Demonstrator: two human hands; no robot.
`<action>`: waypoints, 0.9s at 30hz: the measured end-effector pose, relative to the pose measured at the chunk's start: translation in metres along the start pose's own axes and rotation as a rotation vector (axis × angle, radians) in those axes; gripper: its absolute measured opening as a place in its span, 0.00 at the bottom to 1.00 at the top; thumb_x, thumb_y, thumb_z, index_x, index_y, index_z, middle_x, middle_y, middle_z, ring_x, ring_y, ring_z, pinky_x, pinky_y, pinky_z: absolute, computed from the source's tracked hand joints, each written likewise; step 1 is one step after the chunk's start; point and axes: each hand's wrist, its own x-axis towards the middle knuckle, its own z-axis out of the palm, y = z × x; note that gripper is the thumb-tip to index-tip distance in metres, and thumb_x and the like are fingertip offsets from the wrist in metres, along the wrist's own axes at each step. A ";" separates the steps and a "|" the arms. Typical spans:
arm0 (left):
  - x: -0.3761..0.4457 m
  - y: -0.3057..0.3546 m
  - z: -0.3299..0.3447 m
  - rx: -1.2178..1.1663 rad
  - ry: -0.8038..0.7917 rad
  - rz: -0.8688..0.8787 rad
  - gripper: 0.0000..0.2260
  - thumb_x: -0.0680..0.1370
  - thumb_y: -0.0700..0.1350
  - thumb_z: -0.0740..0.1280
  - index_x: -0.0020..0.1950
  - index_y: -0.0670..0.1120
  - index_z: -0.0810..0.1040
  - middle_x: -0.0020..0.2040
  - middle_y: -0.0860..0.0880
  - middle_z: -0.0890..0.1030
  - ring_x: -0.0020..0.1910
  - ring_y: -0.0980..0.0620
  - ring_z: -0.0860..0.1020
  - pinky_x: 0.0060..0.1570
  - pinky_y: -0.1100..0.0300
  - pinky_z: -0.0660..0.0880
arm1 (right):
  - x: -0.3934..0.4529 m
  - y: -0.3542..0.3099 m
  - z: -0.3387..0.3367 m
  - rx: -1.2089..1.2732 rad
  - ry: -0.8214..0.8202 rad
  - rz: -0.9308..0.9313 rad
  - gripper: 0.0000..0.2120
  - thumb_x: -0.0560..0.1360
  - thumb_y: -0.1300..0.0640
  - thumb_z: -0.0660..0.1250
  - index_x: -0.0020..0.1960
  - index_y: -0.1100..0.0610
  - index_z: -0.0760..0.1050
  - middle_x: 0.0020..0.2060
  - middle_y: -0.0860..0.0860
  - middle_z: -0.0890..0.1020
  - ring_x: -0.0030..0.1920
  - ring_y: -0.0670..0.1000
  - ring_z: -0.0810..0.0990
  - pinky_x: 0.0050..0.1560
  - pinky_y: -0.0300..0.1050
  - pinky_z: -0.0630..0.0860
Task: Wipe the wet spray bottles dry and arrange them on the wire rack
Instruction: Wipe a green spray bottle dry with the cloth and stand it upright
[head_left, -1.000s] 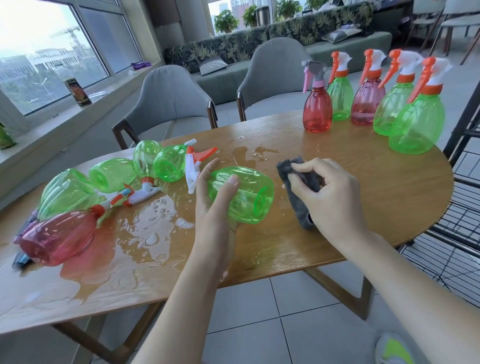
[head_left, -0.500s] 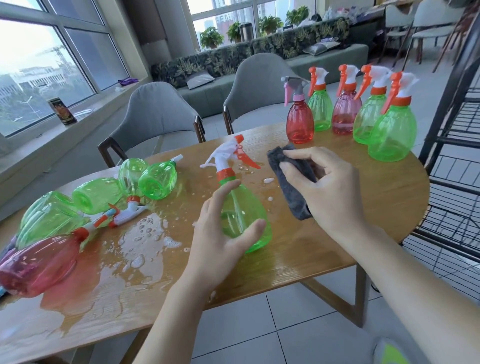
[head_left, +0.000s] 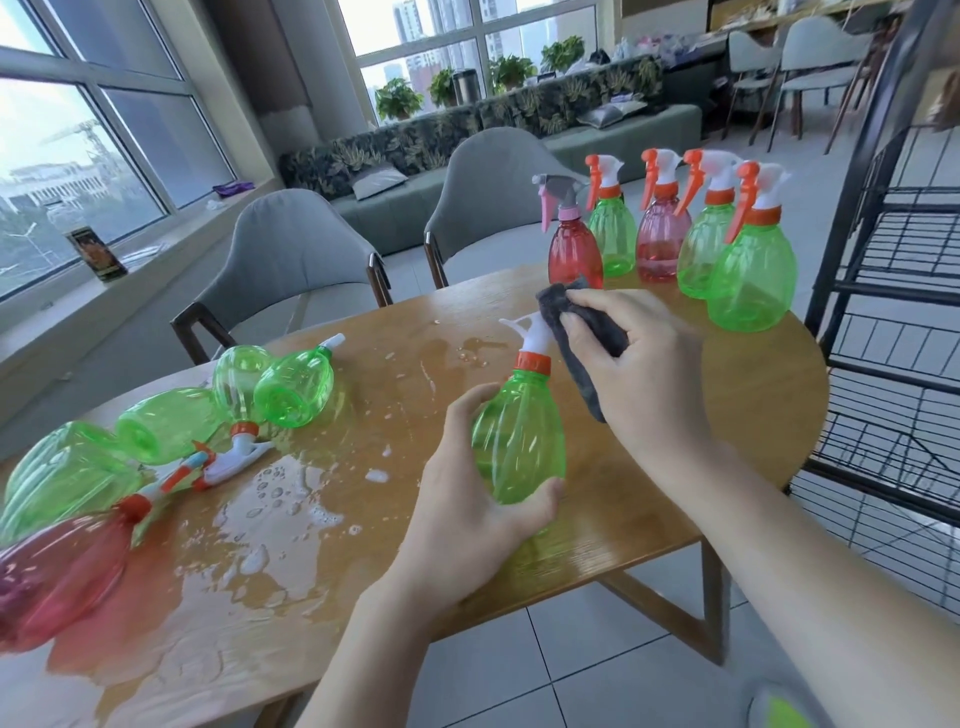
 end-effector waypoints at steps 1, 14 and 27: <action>0.000 0.001 -0.001 0.009 -0.003 0.007 0.38 0.73 0.48 0.82 0.75 0.61 0.64 0.65 0.69 0.75 0.67 0.69 0.73 0.59 0.78 0.67 | -0.001 -0.001 0.002 0.002 -0.007 0.012 0.09 0.78 0.62 0.73 0.57 0.60 0.85 0.49 0.54 0.85 0.48 0.49 0.82 0.52 0.30 0.72; -0.003 0.002 0.004 -0.004 0.075 0.000 0.36 0.71 0.42 0.82 0.73 0.58 0.67 0.60 0.68 0.79 0.62 0.69 0.76 0.56 0.78 0.68 | 0.002 0.009 -0.003 -0.033 -0.058 0.020 0.08 0.77 0.63 0.72 0.55 0.59 0.83 0.47 0.55 0.82 0.47 0.51 0.79 0.49 0.41 0.75; -0.004 0.000 0.003 -0.158 0.112 -0.066 0.35 0.69 0.52 0.79 0.73 0.57 0.68 0.61 0.70 0.78 0.63 0.67 0.77 0.57 0.75 0.70 | -0.035 0.012 0.005 -0.064 -0.158 -0.034 0.08 0.74 0.66 0.75 0.53 0.62 0.84 0.47 0.57 0.82 0.43 0.55 0.81 0.46 0.44 0.75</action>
